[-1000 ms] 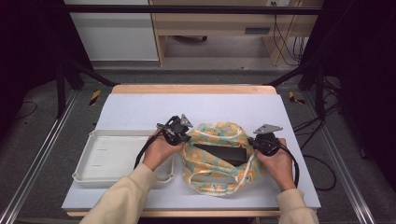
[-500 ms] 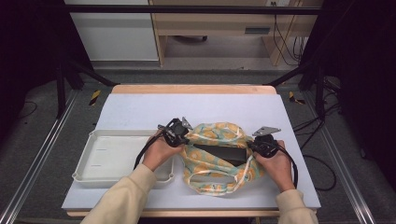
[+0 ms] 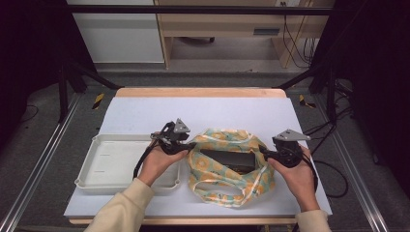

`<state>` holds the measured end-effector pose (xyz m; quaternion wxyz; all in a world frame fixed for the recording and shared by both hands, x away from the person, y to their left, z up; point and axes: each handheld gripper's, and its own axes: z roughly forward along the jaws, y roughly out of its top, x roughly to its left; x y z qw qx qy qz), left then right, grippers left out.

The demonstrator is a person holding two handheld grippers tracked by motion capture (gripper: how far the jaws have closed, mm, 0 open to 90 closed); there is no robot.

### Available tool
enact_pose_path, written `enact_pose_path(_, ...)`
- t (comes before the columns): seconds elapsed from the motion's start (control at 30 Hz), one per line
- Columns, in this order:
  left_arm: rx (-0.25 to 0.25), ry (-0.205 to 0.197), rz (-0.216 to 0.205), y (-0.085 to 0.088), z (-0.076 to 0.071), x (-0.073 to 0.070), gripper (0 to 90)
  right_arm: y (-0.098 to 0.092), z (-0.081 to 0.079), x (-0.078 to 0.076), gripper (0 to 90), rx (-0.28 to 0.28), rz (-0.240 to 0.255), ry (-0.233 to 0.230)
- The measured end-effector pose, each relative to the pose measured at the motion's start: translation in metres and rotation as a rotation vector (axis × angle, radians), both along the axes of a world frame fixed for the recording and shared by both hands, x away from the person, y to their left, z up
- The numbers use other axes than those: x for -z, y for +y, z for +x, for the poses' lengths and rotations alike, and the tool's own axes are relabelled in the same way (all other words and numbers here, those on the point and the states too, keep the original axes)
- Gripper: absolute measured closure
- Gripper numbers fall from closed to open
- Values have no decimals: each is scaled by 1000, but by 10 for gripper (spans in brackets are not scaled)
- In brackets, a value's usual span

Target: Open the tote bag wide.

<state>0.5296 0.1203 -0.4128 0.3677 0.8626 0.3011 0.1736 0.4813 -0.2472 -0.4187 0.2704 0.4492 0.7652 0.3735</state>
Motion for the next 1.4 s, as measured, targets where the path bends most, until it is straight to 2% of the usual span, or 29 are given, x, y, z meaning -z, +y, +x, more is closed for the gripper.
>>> enact_pose_path(0.03, -5, -13, -27, 1, -3, -2, 502, 1, -6, -6, 344, 2, 14, -8)
enact_pose_path(0.1, -4, -32, -57, 5, -8, -6, 467, 4, -14, -12, 314, -40, 30, -44)
enact_pose_path(0.13, -4, -32, -57, 5, -8, -6, 464, 4, -14, -12, 314, -40, 30, -44)
enact_pose_path(0.17, 2, -50, -80, 7, -14, -10, 462, 8, -23, -15, 299, -49, 24, -55)
enact_pose_path(0.27, 7, -66, -84, 10, -24, -14, 431, 20, -35, -19, 293, -70, 36, -54)
enact_pose_path(0.37, 6, -75, -95, 18, -34, -16, 399, 36, -42, -22, 315, -118, 23, -55)
enact_pose_path(0.4, 6, -75, -95, 18, -34, -16, 390, 36, -42, -22, 315, -118, 23, -55)
enact_pose_path(0.43, -8, -73, -108, 26, -40, -15, 388, 50, -46, -23, 345, -150, 21, -43)
enact_pose_path(0.47, -8, -73, -108, 26, -40, -15, 376, 50, -46, -23, 345, -150, 21, -43)
enact_pose_path(0.5, -23, -89, -54, 33, -43, -18, 363, 65, -49, -24, 372, -192, 22, -33)
enact_pose_path(0.53, -45, -96, -50, 37, -43, -18, 353, 74, -51, -25, 388, -213, 27, -33)
enact_pose_path(0.6, -69, -75, -103, 48, -44, -18, 342, 89, -54, -25, 405, -260, 31, -23)
enact_pose_path(0.7, -65, -64, -123, 57, -48, -20, 332, 110, -54, -23, 432, -308, 22, -14)
enact_pose_path(0.83, -49, -62, -125, 58, -51, -22, 324, 128, -48, -17, 437, -330, 14, 20)
enact_pose_path(0.87, -45, -65, -124, 56, -52, -23, 319, 137, -44, -12, 447, -343, -8, 40)
enact_pose_path(0.93, -35, -62, -121, 54, -53, -23, 318, 143, -42, -8, 508, -348, -14, 63)
enact_pose_path(1.0, -25, -62, -110, 52, -54, -23, 318, 145, -40, -4, 557, -355, -30, 68)
enact_pose_path(1.2, -11, -78, -91, 45, -55, -25, 318, 145, -32, 3, 552, -308, -27, 74)
enact_pose_path(1.4, -11, -70, -97, 46, -55, -26, 318, 151, -32, 10, 587, -328, -29, 87)
